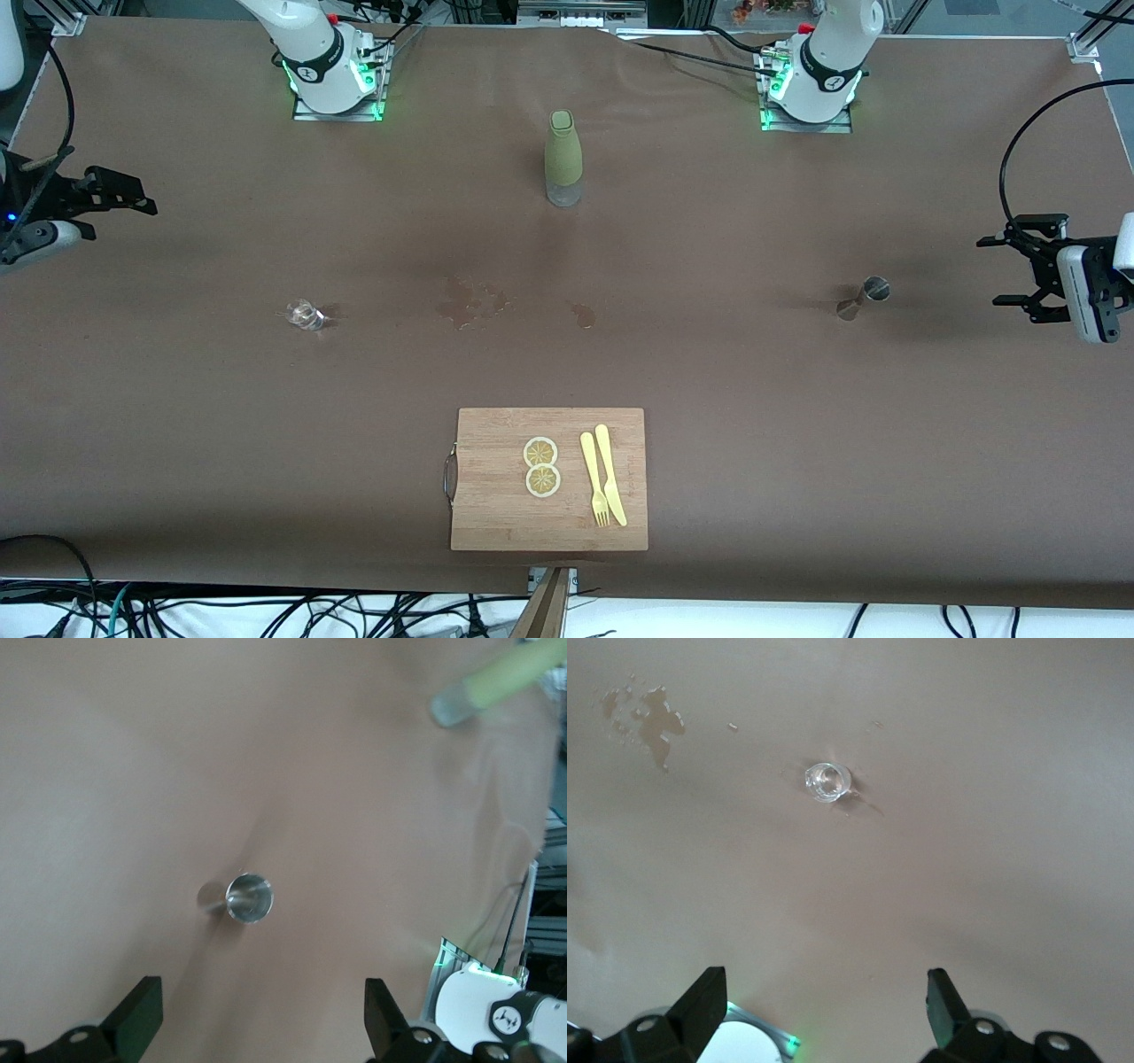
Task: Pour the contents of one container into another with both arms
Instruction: 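Lower the right gripper to the glass cup while the left gripper lowers to the jigger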
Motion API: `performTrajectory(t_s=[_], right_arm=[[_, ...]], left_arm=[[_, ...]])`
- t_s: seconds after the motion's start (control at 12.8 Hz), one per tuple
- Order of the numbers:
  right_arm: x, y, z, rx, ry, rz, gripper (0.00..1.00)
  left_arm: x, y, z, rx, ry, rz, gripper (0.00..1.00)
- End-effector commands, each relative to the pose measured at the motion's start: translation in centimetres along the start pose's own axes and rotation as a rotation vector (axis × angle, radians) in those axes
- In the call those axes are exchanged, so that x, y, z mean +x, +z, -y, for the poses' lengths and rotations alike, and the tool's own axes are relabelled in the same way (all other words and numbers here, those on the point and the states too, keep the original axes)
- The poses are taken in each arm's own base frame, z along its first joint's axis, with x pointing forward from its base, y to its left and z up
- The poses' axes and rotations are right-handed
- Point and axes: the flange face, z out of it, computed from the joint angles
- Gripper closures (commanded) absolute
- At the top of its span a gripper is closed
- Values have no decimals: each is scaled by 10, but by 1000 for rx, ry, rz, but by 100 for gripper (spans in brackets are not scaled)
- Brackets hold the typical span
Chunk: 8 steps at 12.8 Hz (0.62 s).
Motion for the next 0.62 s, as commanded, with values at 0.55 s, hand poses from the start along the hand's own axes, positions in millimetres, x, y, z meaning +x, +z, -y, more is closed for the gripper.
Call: performTrajectory(t_s=[0.55], right_arm=[[-1, 140, -102, 188, -518, -212, 0]], left_arm=[[-99, 126, 58, -150, 475, -512, 0]])
